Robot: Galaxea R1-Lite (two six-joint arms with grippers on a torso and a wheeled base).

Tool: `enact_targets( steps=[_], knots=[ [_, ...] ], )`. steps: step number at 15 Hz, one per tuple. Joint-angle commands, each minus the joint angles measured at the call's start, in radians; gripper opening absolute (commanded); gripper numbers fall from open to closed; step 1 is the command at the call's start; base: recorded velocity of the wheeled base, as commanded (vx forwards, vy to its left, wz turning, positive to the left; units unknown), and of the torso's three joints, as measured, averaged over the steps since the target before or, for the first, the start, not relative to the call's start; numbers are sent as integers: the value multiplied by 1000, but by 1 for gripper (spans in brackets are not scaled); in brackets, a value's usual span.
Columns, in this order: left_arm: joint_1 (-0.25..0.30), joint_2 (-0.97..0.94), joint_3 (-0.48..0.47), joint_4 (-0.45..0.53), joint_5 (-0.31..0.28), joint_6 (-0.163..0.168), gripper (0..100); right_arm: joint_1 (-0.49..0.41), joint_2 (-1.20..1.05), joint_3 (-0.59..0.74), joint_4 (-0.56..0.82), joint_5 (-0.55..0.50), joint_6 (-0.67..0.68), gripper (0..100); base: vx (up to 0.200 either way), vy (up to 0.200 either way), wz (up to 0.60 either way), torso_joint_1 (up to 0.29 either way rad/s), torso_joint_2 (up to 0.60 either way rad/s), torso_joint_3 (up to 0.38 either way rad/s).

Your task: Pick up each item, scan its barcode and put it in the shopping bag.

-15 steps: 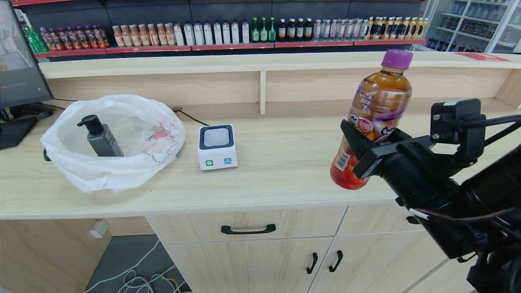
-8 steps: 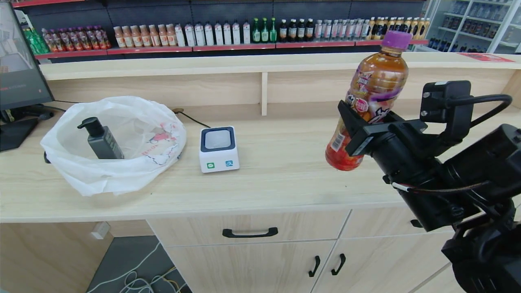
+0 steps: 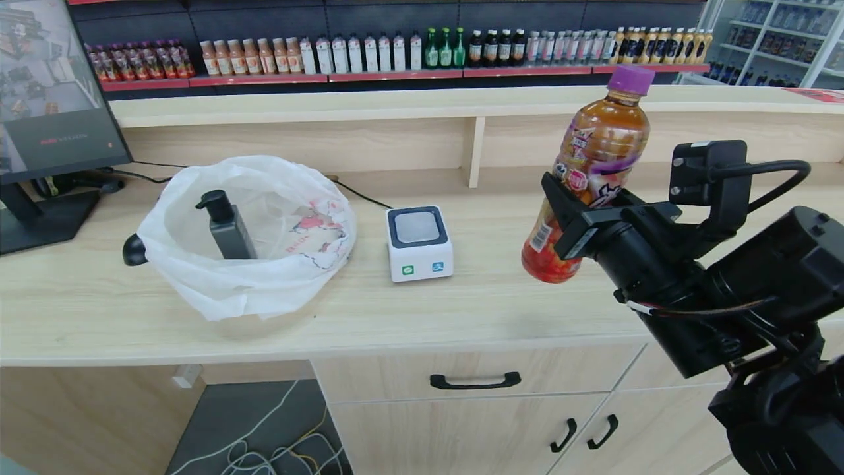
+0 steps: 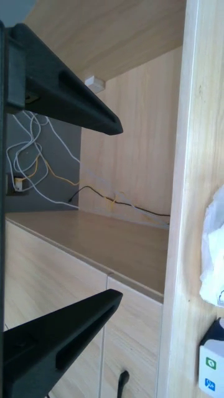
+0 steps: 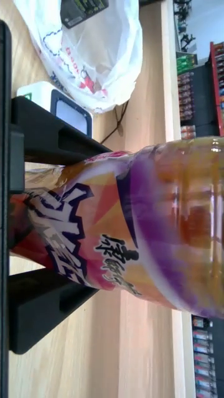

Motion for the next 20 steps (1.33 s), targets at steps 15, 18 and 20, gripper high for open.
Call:
enact_targets(
  steps=[15, 18, 20],
  knots=[
    [0, 0, 0, 0, 1, 1, 100, -24, -31, -13, -1, 93, -137, 0, 0, 133, 0, 2, 2, 1],
    [0, 0, 0, 0, 1, 1, 100, -29, 28, -89, -1, 142, -229, 0, 0, 0, 0, 0, 0, 0],
    [0, 0, 0, 0, 1, 1, 100, -46, 66, -118, -1, 219, -298, 0, 0, 0, 0, 0, 0, 0]
  ],
)
